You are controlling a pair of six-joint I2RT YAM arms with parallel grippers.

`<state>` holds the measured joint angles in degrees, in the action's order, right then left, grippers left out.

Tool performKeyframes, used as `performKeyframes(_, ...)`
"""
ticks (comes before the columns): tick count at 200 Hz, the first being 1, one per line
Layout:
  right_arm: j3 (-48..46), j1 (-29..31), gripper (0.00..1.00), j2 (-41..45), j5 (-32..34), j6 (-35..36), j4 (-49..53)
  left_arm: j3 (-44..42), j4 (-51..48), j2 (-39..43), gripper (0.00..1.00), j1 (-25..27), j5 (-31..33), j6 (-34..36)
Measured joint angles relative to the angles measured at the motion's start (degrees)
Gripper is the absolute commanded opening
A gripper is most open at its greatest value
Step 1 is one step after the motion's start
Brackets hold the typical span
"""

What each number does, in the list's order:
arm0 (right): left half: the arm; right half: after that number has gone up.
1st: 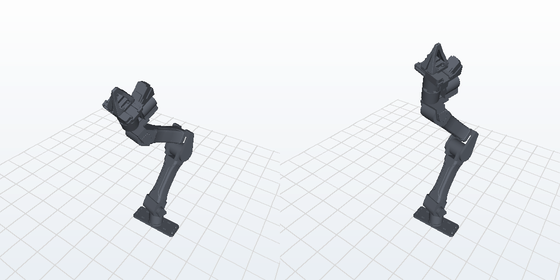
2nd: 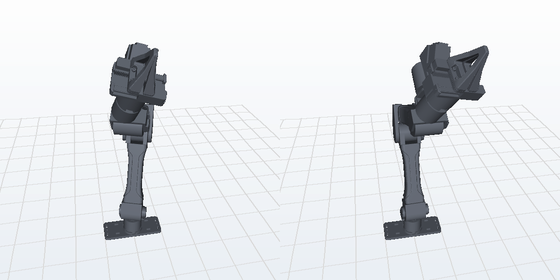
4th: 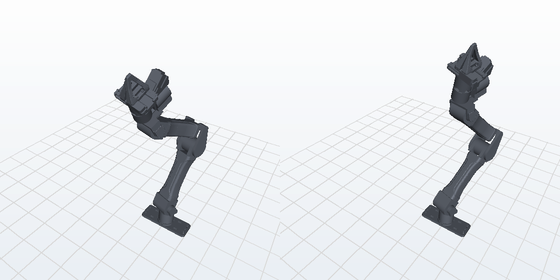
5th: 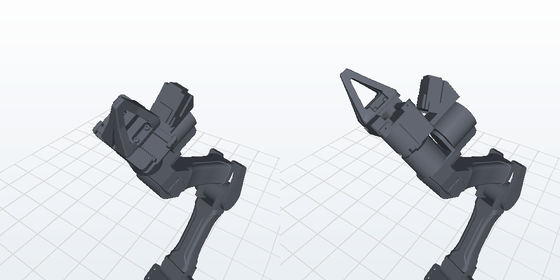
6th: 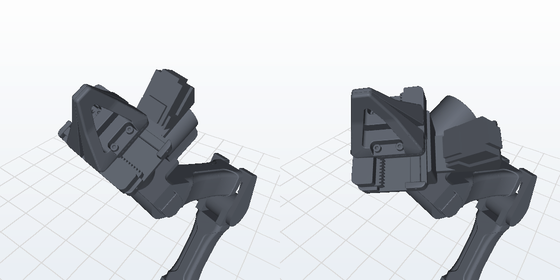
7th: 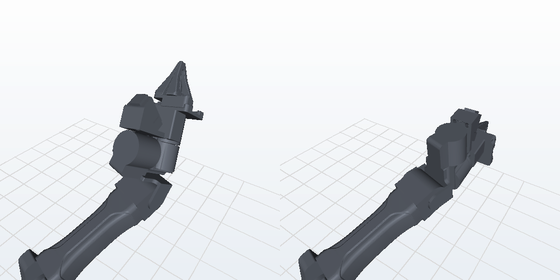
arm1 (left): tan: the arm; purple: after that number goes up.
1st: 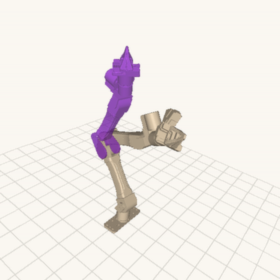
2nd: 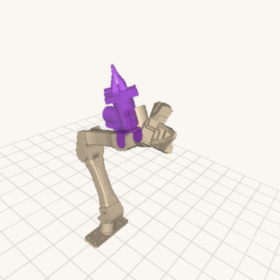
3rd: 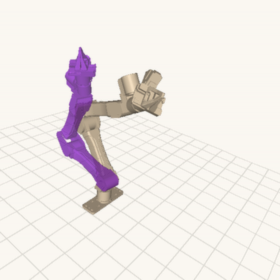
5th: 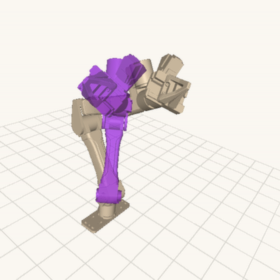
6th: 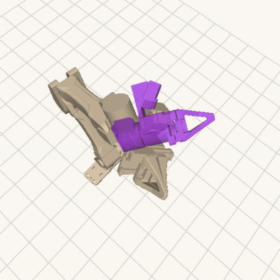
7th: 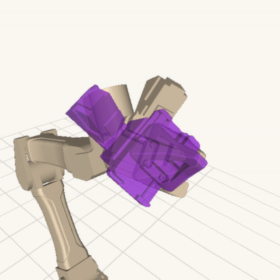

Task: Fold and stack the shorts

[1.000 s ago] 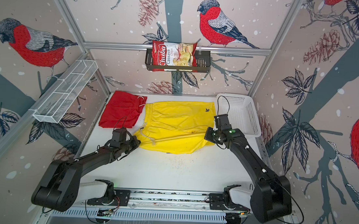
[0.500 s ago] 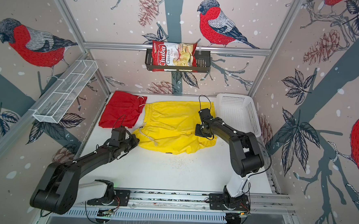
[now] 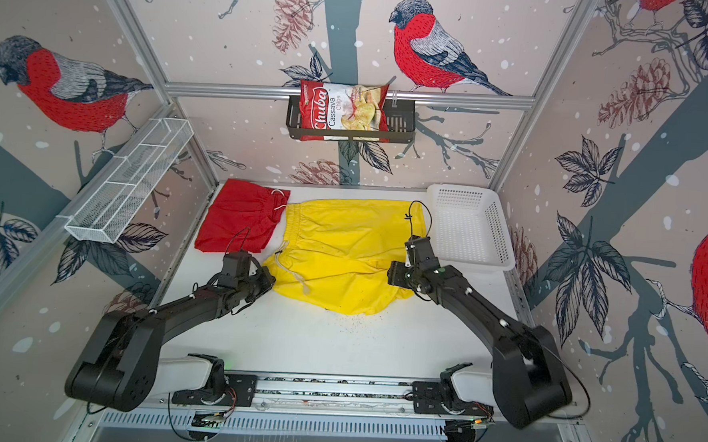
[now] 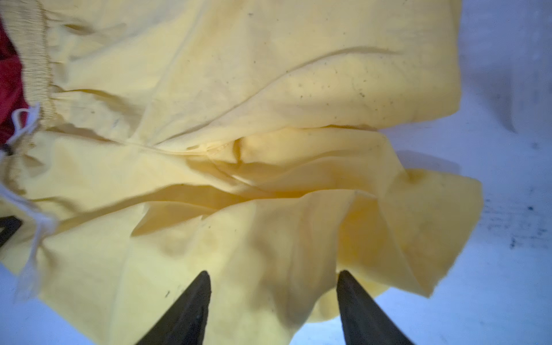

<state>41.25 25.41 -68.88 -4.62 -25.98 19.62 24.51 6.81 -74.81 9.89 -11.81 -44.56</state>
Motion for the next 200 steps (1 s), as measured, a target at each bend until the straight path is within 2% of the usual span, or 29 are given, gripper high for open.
performKeyframes(18,-4.50,-0.33,0.61,7.28,-0.42,-1.18,-0.22,-0.07,0.13,-0.48,0.00,0.00,-0.11,0.00)
performKeyframes(22,-5.70,-0.33,0.55,8.61,-0.70,-1.20,-0.57,-0.07,0.15,-0.59,0.00,0.00,-0.11,0.02)
performKeyframes(38,-10.16,-0.35,0.20,12.35,-2.19,-2.19,-1.22,-0.07,0.17,-0.79,0.00,0.00,-0.24,0.02)
performKeyframes(51,-13.05,-0.35,0.08,14.34,-3.56,-2.97,-1.07,-0.07,0.24,-0.74,0.00,0.00,-0.31,0.00)
performKeyframes(67,-15.63,-0.37,0.09,15.93,-4.90,-4.37,-1.11,-0.24,0.28,-0.50,0.00,0.00,-0.37,0.00)
performKeyframes(80,-17.44,-0.37,0.26,16.87,-5.40,-4.68,-1.14,-0.31,0.28,-0.44,0.00,0.00,-0.39,0.00)
performKeyframes(89,-18.49,-0.35,0.34,17.27,-5.81,-5.75,-1.14,-0.31,0.28,-0.44,0.00,0.00,-0.39,0.00)
performKeyframes(119,-21.09,-0.33,0.40,16.46,-6.10,-7.89,-2.71,-0.33,0.31,-0.59,0.00,-0.02,-0.39,0.00)
performKeyframes(139,-21.77,-0.33,0.53,13.79,-6.51,-9.16,-4.20,-0.39,0.33,-0.76,0.00,-0.02,-0.44,-0.02)
performKeyframes(158,-22.23,-0.33,0.56,11.15,-6.82,-10.16,-6.16,-0.39,0.33,-0.81,0.00,-0.02,-0.46,-0.02)
performKeyframes(171,-22.36,-0.33,0.48,9.49,-7.56,-10.51,-9.05,-0.44,0.37,-0.85,0.00,-0.02,-0.46,-0.02)
performKeyframes(188,-21.70,-0.33,0.11,6.19,-8.72,-11.50,-11.93,-0.48,0.46,-0.92,0.00,-0.02,-0.50,-0.02)
performKeyframes(195,-20.90,-0.24,0.03,4.59,-9.25,-11.52,-12.17,-0.48,0.48,-0.94,0.00,-0.02,-0.61,-0.04)
performKeyframes(200,-20.06,-0.09,0.01,3.56,-9.51,-11.52,-11.96,-0.48,0.48,-0.94,0.00,-0.02,-0.66,-0.04)
